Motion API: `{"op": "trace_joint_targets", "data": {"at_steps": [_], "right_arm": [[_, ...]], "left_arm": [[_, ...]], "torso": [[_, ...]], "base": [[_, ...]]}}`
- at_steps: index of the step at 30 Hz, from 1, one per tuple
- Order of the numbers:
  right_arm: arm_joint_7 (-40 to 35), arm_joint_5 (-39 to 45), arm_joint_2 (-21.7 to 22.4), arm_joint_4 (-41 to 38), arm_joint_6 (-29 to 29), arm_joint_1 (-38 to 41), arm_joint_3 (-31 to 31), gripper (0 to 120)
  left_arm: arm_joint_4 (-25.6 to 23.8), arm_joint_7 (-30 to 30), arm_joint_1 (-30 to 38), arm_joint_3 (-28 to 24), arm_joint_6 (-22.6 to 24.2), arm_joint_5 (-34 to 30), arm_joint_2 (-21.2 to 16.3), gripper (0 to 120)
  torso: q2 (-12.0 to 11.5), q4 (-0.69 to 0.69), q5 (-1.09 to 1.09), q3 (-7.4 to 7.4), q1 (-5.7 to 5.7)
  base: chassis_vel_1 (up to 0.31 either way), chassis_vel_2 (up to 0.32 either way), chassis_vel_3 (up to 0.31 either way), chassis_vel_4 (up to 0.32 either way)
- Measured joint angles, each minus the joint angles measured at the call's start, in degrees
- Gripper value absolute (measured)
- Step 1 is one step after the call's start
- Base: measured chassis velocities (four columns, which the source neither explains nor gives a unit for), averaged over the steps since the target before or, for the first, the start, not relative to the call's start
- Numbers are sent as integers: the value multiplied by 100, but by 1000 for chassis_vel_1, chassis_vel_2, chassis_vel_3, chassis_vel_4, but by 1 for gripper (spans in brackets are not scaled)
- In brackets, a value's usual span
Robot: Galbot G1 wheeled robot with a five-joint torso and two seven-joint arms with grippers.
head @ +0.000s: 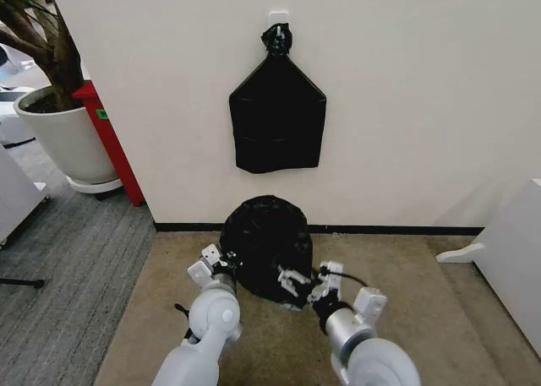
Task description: Place the garbage bag over the trash bin.
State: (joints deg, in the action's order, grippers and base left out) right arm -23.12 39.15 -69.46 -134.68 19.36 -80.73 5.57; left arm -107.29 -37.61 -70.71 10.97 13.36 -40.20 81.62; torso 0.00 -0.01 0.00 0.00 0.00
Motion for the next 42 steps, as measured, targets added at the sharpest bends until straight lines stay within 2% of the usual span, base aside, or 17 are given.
{"op": "trace_joint_targets", "data": {"at_steps": [1, 4, 8, 10, 12, 14, 16, 18, 19, 20, 21, 27, 31, 42], "right_arm": [[31, -69, 134, -50, -17, 325, -92, 91], [52, -80, 246, 43, -16, 675, -206, 86], [15, -78, 378, 539, -6, 1329, -534, 71], [-176, 44, 406, 1036, 43, 1788, -882, 60], [-248, 126, 393, 1176, 75, 1892, -979, 56], [-536, 372, 284, 1567, 172, 2127, -1245, 44], [-675, 467, 216, 1716, 228, 2214, -1371, 38], [-703, 482, 202, 1747, 237, 2235, -1401, 36], [-797, 539, 163, 1849, 282, 2326, -1499, 29], [-818, 554, 154, 1875, 296, 2353, -1521, 27], [-904, 609, 110, 2009, 334, 2475, -1599, 19], [-1033, 727, 100, 2365, 343, 2690, -1682, 1], [-1068, 777, 169, 2652, 343, 2767, -1684, 0], [-1196, 978, 173, 3493, 307, 3304, -1821, 0]], "left_arm": [[26, 145, -57, -41, -83, 354, -34, 1], [43, 197, -66, -73, -114, 505, -58, 1], [102, 291, -16, -156, -193, 687, -158, 1], [149, 332, 101, -320, -304, 796, -307, 1], [149, 336, 140, -403, -326, 801, -348, 1], [136, 352, 235, -667, -351, 800, -446, 1], [117, 358, 279, -776, -359, 798, -473, 1], [115, 358, 287, -794, -361, 797, -476, 1], [110, 360, 315, -893, -368, 789, -481, 1], [110, 360, 318, -910, -369, 787, -481, 1], [102, 360, 331, -1013, -369, 781, -481, 1], [-105, 366, 276, -1196, -364, 848, -519, 1], [-304, 457, 102, -1217, -371, 1126, -570, 1], [-871, 570, -303, -1215, -391, 1360, -771, 1]], "torso": [[0, 1, 0, 0, 0], [0, 1, -1, 0, 0], [0, 2, 0, 1, 0], [0, 3, 1, 1, 0], [0, 3, 0, 1, 0], [0, 0, -1, 1, 0], [0, 0, 0, 1, 0], [0, 0, 0, 1, 0], [0, 1, -1, 1, 0], [0, 1, -1, 1, 0], [0, 1, 0, 1, 0], [0, 1, 0, 0, 0], [0, 0, 0, 0, 0], [0, 1, 0, 0, 0]], "base": [[0, 0, 0, 0], [0, 0, 0, 0], [0, 0, 0, 0], [0, 0, 0, 0], [0, 0, 0, 0], [0, 0, 0, 0], [0, 0, 0, 0], [0, 0, 0, 0], [0, 0, 0, 0], [0, 0, 0, 0], [0, 0, 0, 0], [0, 0, 0, 0], [0, 0, 0, 0], [0, 0, 0, 0]]}}
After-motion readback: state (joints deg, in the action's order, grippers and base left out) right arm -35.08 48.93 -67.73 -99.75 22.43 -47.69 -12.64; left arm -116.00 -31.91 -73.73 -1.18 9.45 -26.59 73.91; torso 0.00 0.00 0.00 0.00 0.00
